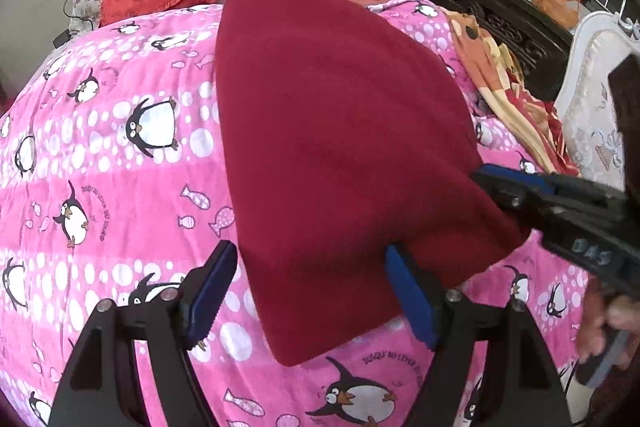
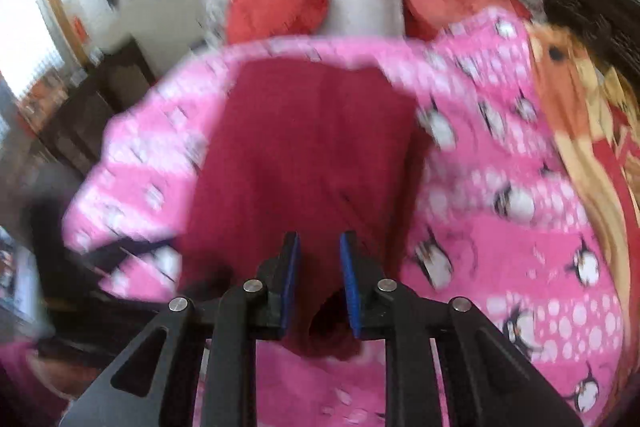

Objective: Fold small clothes

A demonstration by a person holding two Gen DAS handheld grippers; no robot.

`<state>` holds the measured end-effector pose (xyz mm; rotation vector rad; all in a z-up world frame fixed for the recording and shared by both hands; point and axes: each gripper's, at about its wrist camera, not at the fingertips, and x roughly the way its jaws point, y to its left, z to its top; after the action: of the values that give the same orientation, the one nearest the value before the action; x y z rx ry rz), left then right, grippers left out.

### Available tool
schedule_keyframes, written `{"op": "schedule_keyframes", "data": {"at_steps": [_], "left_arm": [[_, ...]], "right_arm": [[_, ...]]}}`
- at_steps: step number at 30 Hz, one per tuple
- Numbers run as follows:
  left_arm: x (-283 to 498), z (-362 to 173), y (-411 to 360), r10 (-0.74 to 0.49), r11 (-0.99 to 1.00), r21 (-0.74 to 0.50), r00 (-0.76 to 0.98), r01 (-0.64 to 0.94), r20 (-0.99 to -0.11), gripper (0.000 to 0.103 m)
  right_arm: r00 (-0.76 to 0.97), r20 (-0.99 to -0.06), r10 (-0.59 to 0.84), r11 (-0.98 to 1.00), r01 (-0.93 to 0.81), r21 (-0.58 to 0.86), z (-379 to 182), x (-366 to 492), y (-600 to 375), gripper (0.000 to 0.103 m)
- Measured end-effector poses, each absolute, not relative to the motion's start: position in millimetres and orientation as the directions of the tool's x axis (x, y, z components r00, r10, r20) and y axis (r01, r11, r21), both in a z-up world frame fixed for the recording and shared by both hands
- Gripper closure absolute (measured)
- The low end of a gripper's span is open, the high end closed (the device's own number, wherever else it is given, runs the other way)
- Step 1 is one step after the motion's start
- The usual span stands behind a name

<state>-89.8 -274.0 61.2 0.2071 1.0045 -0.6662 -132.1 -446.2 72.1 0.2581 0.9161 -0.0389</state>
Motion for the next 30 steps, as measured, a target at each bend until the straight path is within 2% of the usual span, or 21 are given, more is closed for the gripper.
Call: {"op": "schedule_keyframes", "data": {"at_steps": [3, 8, 10, 11, 12, 16, 19, 24, 27, 28, 30], "left_arm": [[-92.1, 62.8, -272.4, -0.413, 0.789, -0.125, 0.369, 0.601, -0.833, 0.023], [-87.9, 82.9, -260.7, -0.468, 0.783, -0.172, 0.383, 0.598, -0.796, 0.023], [-77.6, 92.5, -253.3, -0.507, 0.782, -0.222, 0.387, 0.582, -0.770, 0.020], [-71.1, 94.9, -250.8, -0.520, 0.783, -0.246, 0.383, 0.571, -0.764, 0.017], [-64.0, 95.5, -248.2, -0.533, 0.784, -0.274, 0.376, 0.558, -0.758, 0.013], [-30.3, 84.4, -243.2, -0.584, 0.775, -0.402, 0.309, 0.488, -0.751, 0.012], [-15.2, 72.1, -247.3, -0.598, 0.768, -0.440, 0.274, 0.466, -0.753, 0.012], [-4.0, 48.7, -260.7, -0.639, 0.730, -0.505, 0.197, 0.461, -0.744, 0.007], [1.0, 39.2, -265.6, -0.658, 0.715, -0.539, 0.167, 0.445, -0.735, 0.008], [2.1, 39.3, -265.6, -0.667, 0.705, -0.551, 0.156, 0.447, -0.728, 0.018], [0.9, 46.0, -265.7, -0.681, 0.686, -0.559, 0.140, 0.465, -0.719, 0.030]], "right_arm": [[0.623, -0.780, 0.064, 0.964, 0.163, 0.209, 60.5, -135.5, -450.2, 0.103], [0.631, -0.772, 0.071, 0.963, 0.159, 0.219, 80.1, -139.9, -446.7, 0.103], [0.661, -0.747, 0.070, 0.956, 0.169, 0.238, 87.0, -142.9, -453.3, 0.089], [0.675, -0.736, 0.060, 0.950, 0.187, 0.249, 89.1, -143.2, -459.8, 0.074], [0.683, -0.728, 0.052, 0.941, 0.210, 0.265, 89.1, -142.4, -466.6, 0.064], [0.697, -0.708, 0.118, 0.868, 0.273, 0.414, 69.8, -128.9, -499.2, 0.058], [0.698, -0.692, 0.186, 0.824, 0.272, 0.497, 50.8, -114.6, -510.8, 0.047], [0.699, -0.648, 0.303, 0.759, 0.234, 0.608, 25.7, -91.6, -515.5, 0.044], [0.676, -0.638, 0.369, 0.729, 0.215, 0.650, 11.5, -79.7, -512.6, 0.045], [0.669, -0.627, 0.399, 0.706, 0.211, 0.676, 6.0, -77.7, -511.7, 0.046], [0.676, -0.613, 0.409, 0.687, 0.214, 0.695, 4.7, -77.0, -510.9, 0.062]]}}
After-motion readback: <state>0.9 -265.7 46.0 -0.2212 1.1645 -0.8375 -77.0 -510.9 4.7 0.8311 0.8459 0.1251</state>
